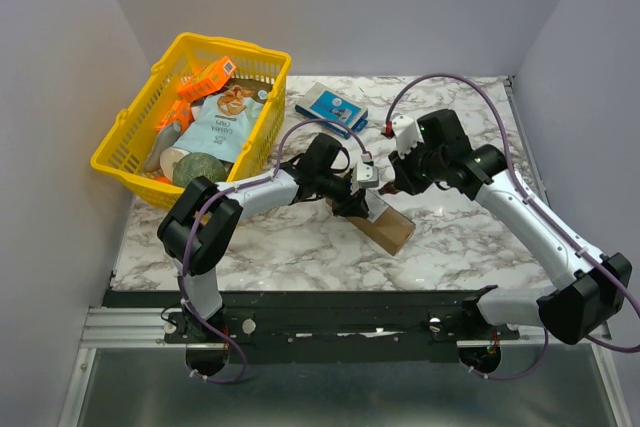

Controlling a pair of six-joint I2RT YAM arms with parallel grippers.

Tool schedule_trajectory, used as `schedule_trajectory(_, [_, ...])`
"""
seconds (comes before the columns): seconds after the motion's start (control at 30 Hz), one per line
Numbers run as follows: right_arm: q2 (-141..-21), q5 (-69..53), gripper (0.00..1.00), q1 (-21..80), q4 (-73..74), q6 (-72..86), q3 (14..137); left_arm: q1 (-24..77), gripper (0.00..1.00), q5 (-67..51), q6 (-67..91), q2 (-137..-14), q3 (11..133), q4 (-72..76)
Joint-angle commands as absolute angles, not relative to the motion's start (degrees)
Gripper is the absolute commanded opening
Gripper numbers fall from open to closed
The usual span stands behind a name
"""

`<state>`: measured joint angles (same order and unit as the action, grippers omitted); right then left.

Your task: Unpack the express box

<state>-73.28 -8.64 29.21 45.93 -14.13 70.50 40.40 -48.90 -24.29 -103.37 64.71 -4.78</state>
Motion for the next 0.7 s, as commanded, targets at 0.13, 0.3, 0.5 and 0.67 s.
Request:
schedule_trajectory(0.13, [-74.79,-8.88,0.0,30.32,42.98,-15.38,71.02,41.13,0.29,-46.84,-25.14,-106.7,62.76,-10.28])
schedule_trajectory(0.3, [-74.62,-8.7,0.0,30.67,43.42,-16.17,70.58,41.04,0.29,-46.93,-25.05,-106.96,62.93,-10.37])
schedule_trajectory(0.5, [-74.18,-8.52,0.01,30.85,44.38,-16.79,70.75,41.04,0.29,-46.93,-24.87,-107.14,63.1,-10.28])
schedule_trajectory(0.67, [-74.36,-8.7,0.0,30.94,45.61,-17.4,69.96,41.04,0.28,-46.93,-24.79,-107.31,63.11,-10.28])
